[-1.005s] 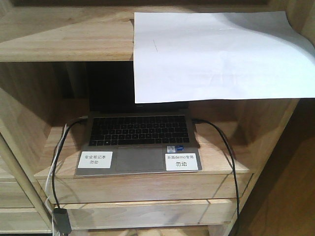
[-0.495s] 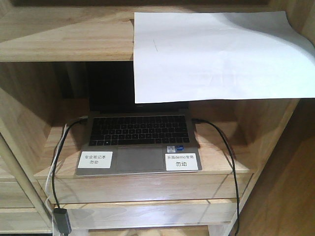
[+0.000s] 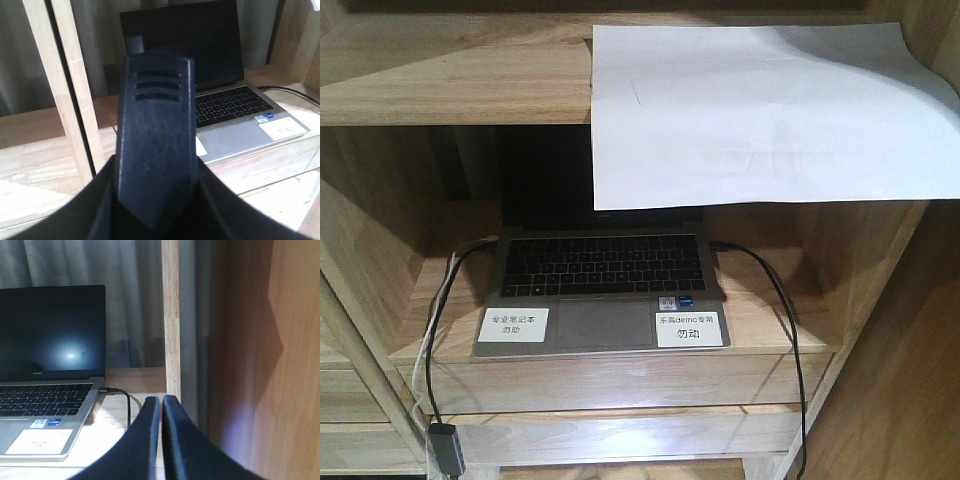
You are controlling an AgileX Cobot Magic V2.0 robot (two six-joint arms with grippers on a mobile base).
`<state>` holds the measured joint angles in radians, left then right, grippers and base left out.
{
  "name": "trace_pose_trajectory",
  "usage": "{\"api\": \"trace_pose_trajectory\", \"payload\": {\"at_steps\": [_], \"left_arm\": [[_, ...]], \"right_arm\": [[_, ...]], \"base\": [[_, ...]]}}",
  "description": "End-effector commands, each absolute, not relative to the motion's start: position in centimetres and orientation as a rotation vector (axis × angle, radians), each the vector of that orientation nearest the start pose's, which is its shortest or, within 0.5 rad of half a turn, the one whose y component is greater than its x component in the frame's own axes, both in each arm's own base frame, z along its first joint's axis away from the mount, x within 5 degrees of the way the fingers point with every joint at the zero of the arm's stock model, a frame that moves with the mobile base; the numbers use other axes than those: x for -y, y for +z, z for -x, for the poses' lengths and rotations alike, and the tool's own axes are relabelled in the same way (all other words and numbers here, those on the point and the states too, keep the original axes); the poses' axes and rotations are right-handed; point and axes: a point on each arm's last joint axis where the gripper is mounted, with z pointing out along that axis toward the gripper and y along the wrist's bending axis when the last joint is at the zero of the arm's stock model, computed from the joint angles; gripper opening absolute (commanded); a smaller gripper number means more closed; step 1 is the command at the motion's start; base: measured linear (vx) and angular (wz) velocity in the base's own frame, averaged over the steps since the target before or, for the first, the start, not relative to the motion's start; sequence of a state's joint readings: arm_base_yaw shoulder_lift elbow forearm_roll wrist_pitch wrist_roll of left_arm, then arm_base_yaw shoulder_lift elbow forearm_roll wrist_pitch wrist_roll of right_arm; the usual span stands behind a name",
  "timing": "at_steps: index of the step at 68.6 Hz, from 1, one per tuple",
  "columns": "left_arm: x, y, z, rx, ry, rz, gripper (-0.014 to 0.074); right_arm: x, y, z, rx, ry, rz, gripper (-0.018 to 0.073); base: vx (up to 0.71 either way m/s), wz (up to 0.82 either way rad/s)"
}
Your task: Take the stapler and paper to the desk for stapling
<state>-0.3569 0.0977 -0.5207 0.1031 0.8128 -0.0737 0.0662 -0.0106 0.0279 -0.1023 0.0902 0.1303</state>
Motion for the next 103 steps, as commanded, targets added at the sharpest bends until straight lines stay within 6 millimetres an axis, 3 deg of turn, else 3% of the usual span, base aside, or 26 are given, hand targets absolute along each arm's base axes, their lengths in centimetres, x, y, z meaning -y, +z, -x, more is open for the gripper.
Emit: {"api": "trace_pose_trajectory", "payload": {"at_steps": [1,9,25,43,52,78,86,103], "left_arm": [[0.1,32.2,-2.0,-1.721,-0.200,-0.267,-0.0007],[0.1,32.2,-2.0,-1.721,-0.200,-0.267,-0.0007],[0.1,32.2,-2.0,-1.721,-0.200,-0.267,-0.0007],[0.1,32.2,-2.0,-1.721,-0.200,-0.267,-0.0007],[0.1,32.2,-2.0,-1.721,-0.200,-0.267,-0.0007],[0.1,32.2,-2.0,-1.721,-0.200,-0.267,-0.0007],[0.1,32.2,-2.0,-1.721,-0.200,-0.267,-0.0007],[0.1,32.2,-2.0,-1.721,-0.200,-0.267,-0.0007]], "right_arm": [[-0.3,20.3,-5.6,-1.499,0.067,0.026,-0.0009],[-0.3,20.3,-5.6,-1.500,0.139,-0.037,-0.0009],[-0.4,21.0,-5.5,-1.375,0.669,-0.478,-0.0009],[-0.6,20.8,-6.1,-1.346,0.975,-0.771,0.0003],[-1.4,22.0,-6.9,-1.314,1.025,-0.635,0.0070],[-4.4,24.1,-12.3,-1.340,1.326,-0.390,0.0461],[-5.1,24.9,-14.0,-1.324,1.395,-0.327,0.0512],[-5.4,26.9,-17.3,-1.303,1.409,-0.283,0.0515]], "base": [[0.00,0.00],[0.00,0.00],[0.00,0.00],[0.00,0.00],[0.00,0.00],[0.00,0.00],[0.00,0.00],[0.00,0.00]]}}
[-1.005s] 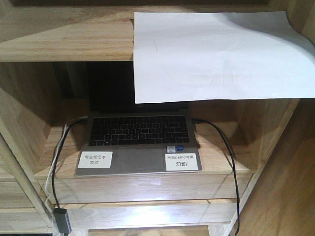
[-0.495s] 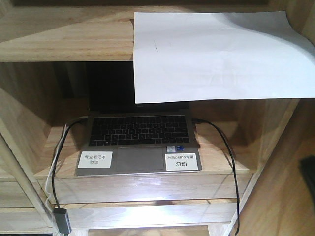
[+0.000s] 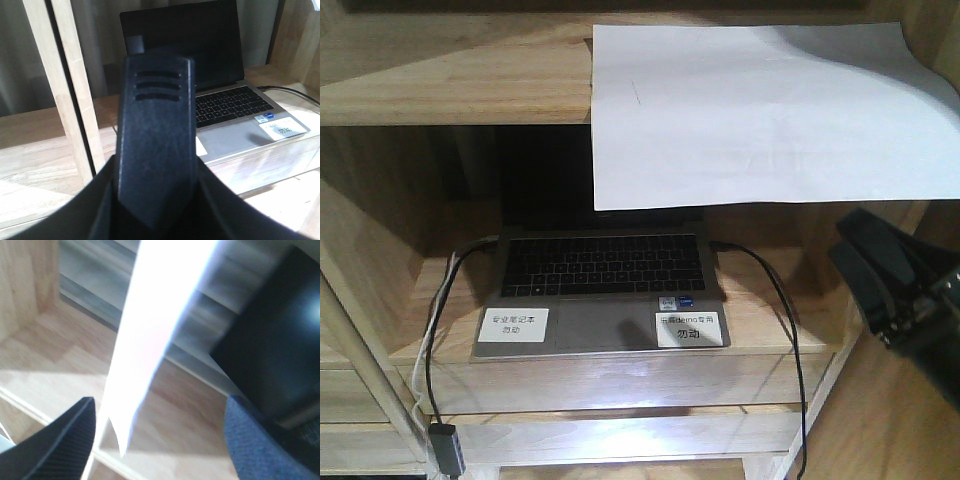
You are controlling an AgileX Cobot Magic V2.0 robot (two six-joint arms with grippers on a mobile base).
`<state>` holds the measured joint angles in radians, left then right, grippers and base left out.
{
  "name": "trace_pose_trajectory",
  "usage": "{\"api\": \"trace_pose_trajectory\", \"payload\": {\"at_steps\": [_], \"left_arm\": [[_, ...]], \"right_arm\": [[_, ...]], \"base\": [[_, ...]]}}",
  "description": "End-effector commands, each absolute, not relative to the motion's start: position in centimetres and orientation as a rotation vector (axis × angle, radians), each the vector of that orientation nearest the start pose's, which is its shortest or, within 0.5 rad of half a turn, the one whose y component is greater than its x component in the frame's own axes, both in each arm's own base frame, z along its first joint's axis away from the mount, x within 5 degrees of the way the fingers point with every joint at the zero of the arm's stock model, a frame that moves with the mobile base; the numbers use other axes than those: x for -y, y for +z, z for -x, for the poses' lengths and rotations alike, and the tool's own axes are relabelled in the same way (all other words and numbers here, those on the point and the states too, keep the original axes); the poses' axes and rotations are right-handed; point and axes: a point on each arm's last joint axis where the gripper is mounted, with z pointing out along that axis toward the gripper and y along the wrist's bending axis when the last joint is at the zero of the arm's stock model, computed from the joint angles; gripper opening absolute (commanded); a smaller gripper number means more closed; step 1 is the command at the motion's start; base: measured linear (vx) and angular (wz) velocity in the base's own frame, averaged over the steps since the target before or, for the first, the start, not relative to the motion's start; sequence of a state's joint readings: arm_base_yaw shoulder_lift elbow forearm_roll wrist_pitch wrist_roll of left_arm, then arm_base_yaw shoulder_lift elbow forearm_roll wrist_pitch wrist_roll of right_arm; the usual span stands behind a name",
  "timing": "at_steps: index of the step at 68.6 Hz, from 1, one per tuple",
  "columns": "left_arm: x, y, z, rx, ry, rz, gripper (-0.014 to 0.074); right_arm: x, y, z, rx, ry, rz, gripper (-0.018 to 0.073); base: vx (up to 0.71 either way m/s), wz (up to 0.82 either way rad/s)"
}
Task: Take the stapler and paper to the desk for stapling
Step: 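Reach the right gripper toward the white paper sheet's near edge, then pinch the white paper edge with the right gripper and pull it off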
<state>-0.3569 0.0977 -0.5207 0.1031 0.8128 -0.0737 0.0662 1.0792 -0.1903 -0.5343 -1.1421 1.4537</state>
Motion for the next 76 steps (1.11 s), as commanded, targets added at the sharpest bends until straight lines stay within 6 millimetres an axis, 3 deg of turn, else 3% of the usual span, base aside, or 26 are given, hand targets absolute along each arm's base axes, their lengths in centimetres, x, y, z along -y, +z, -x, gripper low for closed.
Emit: {"api": "trace_pose_trajectory", "payload": {"at_steps": [1,37,45,58,76], "left_arm": [[0.1,32.2,-2.0,-1.721,-0.200,-0.267,-0.0007],[0.1,32.2,-2.0,-1.721,-0.200,-0.267,-0.0007],[0.1,32.2,-2.0,-1.721,-0.200,-0.267,-0.0007],[0.1,32.2,-2.0,-1.721,-0.200,-0.267,-0.0007],[0.1,32.2,-2.0,-1.721,-0.200,-0.267,-0.0007]], "right_arm": [[-5.5,27.0,-17.5,-1.301,1.409,-0.281,0.0515],[-6.0,28.9,-22.7,-1.236,1.457,-0.267,0.0489],[-6.8,29.1,-22.7,-1.225,1.491,-0.274,0.0362],[-7.1,29.8,-22.1,-1.174,1.530,-0.222,-0.0017],[-6.5,30.9,-18.5,-1.136,1.501,-0.183,-0.0011]], "base": [[0.00,0.00],[0.00,0.00],[0.00,0.00],[0.00,0.00],[0.00,0.00]]}}
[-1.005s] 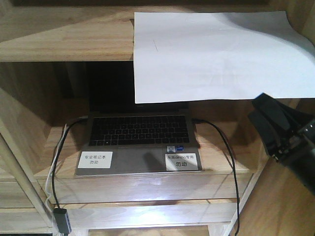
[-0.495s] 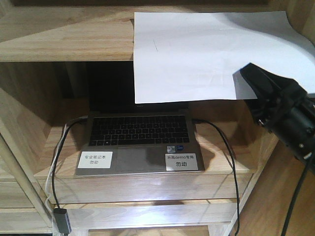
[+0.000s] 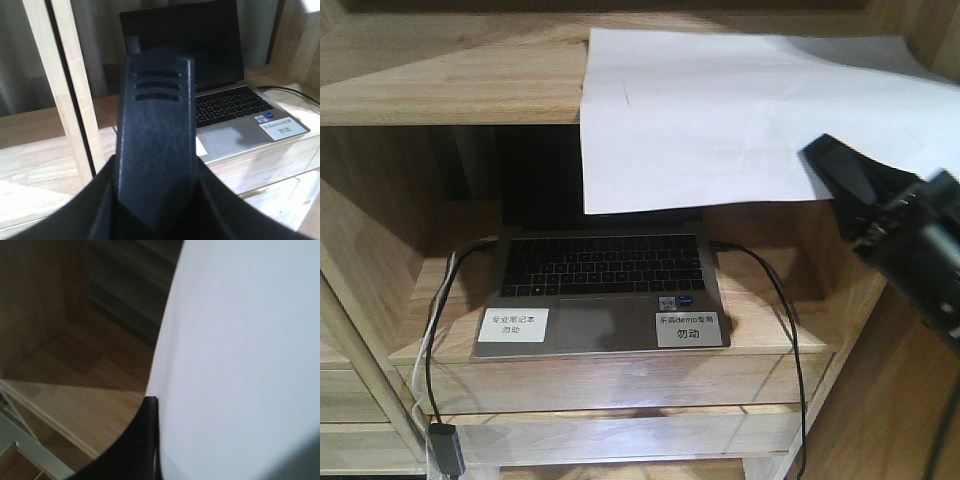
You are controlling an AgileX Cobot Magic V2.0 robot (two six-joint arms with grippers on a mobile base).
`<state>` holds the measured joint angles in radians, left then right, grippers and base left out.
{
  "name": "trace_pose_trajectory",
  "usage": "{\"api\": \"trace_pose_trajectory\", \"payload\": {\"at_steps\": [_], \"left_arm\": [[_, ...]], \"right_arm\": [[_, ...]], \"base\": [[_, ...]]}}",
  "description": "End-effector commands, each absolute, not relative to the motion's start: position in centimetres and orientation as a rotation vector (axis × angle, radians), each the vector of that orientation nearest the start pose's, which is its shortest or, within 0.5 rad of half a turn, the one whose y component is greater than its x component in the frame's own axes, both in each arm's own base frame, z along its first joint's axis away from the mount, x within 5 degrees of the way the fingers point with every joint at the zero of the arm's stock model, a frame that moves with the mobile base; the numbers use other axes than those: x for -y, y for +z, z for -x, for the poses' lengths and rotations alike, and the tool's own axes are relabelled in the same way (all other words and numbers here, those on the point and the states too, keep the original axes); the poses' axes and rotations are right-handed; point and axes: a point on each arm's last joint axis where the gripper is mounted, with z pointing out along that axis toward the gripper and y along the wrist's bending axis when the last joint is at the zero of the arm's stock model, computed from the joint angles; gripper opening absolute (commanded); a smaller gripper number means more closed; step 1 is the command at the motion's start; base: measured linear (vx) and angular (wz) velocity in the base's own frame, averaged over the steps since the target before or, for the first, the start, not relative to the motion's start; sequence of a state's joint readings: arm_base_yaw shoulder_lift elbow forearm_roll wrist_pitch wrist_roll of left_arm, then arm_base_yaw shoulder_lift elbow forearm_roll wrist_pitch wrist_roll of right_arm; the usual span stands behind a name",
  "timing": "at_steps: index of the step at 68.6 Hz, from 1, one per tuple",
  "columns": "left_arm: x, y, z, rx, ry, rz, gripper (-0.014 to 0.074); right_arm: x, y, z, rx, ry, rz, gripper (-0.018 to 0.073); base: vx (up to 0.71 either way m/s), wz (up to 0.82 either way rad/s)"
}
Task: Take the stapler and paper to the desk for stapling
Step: 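Pinch the white paper edge with the right gripper and pull it off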
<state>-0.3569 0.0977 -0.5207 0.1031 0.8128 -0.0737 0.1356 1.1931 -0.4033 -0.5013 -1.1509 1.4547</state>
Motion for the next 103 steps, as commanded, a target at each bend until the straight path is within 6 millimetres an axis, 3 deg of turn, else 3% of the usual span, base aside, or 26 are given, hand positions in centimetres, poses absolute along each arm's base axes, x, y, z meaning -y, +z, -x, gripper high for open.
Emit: {"api": "trace_pose_trajectory", "payload": {"at_steps": [1,28,43,77,103], "left_arm": [[0.1,32.2,-2.0,-1.721,-0.200,-0.267,-0.0007],[0.1,32.2,-2.0,-1.721,-0.200,-0.267,-0.0007],[0.1,32.2,-2.0,-1.721,-0.200,-0.267,-0.0007],[0.1,32.2,-2.0,-1.721,-0.200,-0.267,-0.0007],[0.1,32.2,-2.0,-1.721,-0.200,-0.267,-0.0007]], "right_arm": [[-6.4,31.0,-18.2,-1.126,1.499,-0.185,-0.0010],[-5.3,30.9,-11.7,-1.086,1.419,-0.158,-0.0009],[-5.0,30.3,-9.1,-1.064,1.405,-0.122,-0.0006],[-3.9,26.3,-7.9,-1.116,1.409,-0.333,-0.0006],[-4.0,26.7,-7.6,-1.073,1.435,-0.298,-0.0006]], "base": [[0.00,0.00],[0.00,0.00],[0.00,0.00],[0.00,0.00],[0.00,0.00]]}}
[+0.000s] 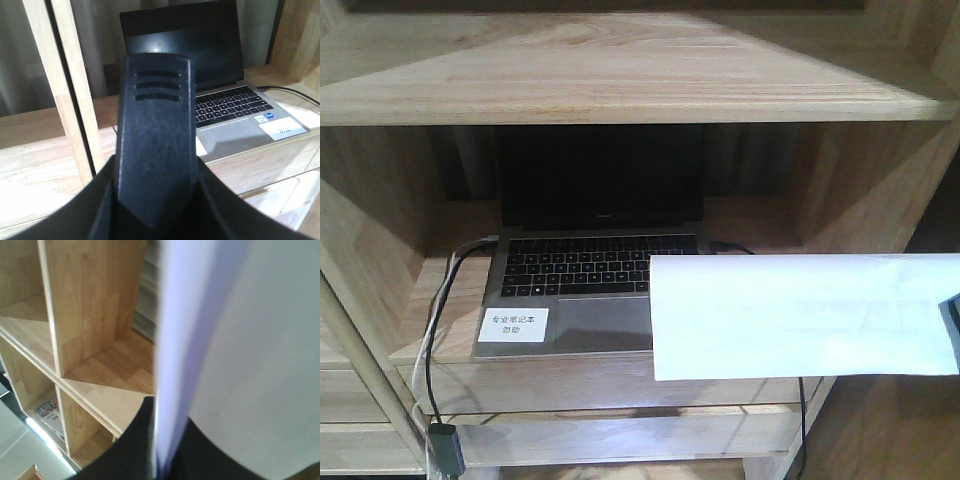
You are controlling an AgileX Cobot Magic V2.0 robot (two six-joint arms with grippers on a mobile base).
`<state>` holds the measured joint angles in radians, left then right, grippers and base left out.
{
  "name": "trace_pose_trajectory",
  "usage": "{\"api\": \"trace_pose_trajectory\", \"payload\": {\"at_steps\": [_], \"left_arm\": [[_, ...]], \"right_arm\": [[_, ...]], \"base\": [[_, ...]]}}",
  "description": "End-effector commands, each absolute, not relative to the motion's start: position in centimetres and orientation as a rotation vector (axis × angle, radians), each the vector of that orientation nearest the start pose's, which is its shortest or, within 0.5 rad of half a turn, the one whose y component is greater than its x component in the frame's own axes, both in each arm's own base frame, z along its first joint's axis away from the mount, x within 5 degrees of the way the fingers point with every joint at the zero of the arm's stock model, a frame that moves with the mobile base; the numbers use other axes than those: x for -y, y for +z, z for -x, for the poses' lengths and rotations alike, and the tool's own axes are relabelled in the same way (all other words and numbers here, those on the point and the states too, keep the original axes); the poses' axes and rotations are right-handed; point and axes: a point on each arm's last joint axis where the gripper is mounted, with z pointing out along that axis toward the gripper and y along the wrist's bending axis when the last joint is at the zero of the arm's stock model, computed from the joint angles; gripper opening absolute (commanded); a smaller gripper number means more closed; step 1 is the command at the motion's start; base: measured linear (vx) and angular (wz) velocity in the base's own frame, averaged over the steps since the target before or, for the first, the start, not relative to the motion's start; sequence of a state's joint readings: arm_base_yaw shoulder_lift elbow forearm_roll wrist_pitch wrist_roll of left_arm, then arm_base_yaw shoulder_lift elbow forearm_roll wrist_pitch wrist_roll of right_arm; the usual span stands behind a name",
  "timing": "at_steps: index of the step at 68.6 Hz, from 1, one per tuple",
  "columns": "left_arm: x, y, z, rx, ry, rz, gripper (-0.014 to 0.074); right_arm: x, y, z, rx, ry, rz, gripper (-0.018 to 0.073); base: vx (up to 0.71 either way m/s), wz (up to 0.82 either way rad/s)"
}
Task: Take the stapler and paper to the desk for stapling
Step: 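Pinch the white paper edge with the right gripper and pull it off, then hold the paper in the right gripper while the base drives away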
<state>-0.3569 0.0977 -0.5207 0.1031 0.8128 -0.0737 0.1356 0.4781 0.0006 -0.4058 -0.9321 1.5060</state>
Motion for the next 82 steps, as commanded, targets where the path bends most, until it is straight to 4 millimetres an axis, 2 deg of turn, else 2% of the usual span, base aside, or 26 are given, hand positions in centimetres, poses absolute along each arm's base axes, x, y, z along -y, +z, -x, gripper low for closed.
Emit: {"api": "trace_pose_trajectory", "payload": {"at_steps": [1,82], "left_arm": [[0.09,32.22,-1.99,-1.721,-0.200,-0.267,-0.0007],[0.09,32.22,-1.99,-1.721,-0.200,-0.267,-0.0007]], "right_arm": [[-3.96,26.67,-7.63,-1.073,1.435,-0.298,-0.0006],[-3.96,26.65,-7.64,-1.075,1.432,-0.298,-0.0006]], "base": [[0.00,0.00],[-0.02,0.02]]}}
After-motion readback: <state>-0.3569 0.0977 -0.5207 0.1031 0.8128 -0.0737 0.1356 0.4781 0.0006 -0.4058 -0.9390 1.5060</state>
